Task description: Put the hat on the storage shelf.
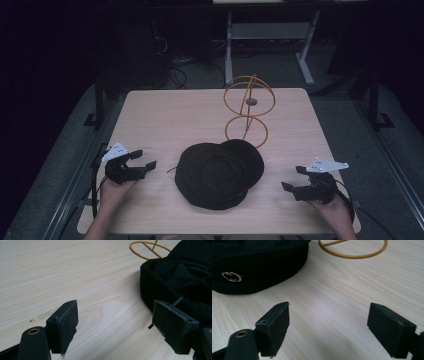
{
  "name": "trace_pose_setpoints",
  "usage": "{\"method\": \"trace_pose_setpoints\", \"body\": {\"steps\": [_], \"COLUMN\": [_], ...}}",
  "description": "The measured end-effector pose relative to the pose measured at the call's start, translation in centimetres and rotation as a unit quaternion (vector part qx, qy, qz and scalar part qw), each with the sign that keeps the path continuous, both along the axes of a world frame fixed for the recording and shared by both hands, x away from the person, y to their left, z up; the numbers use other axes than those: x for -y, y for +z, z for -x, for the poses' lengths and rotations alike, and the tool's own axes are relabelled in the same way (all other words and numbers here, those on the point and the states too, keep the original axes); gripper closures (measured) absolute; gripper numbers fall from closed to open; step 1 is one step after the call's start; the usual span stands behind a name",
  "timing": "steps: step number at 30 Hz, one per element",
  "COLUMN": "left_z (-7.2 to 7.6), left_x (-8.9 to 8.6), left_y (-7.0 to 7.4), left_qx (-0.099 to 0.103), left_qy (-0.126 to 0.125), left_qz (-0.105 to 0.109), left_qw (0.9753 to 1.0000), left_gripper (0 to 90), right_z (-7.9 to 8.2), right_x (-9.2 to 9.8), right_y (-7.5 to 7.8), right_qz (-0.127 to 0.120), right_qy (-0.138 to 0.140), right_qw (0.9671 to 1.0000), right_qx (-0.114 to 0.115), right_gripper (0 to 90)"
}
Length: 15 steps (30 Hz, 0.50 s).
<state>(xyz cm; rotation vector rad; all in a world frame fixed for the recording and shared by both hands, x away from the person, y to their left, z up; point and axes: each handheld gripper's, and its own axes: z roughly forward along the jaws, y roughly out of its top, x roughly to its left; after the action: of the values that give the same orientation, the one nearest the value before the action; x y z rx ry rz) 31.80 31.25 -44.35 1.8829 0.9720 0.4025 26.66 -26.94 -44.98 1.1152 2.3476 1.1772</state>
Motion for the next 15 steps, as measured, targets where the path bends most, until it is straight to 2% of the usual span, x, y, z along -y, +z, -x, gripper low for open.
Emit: {"method": "trace_pose_setpoints", "body": {"steps": [7,12,15], "left_z": [0.1,0.2,0.2], "left_x": [0.0,-0.1,-0.2], "left_y": [0.1,0.2,0.3], "left_qx": [0.003,0.011,0.011], "left_qy": [0.000,0.006,0.010], "left_qz": [-0.001,-0.004,0.003], "left_qw": [1.0000,0.9999,0.9999], "left_gripper": [20.7,20.9,20.9], "right_z": [0.2,0.3,0.3], "right_x": [-0.6,-1.5,-2.0], "right_y": [0.7,1.2,1.5], "right_qz": [-0.004,0.003,0.001], "right_qy": [0.007,0.020,0.030], "right_qw": [0.9999,0.9997,0.9995], "right_qx": [0.006,0.012,0.012], "right_gripper": [15.4,15.3,15.3]}}
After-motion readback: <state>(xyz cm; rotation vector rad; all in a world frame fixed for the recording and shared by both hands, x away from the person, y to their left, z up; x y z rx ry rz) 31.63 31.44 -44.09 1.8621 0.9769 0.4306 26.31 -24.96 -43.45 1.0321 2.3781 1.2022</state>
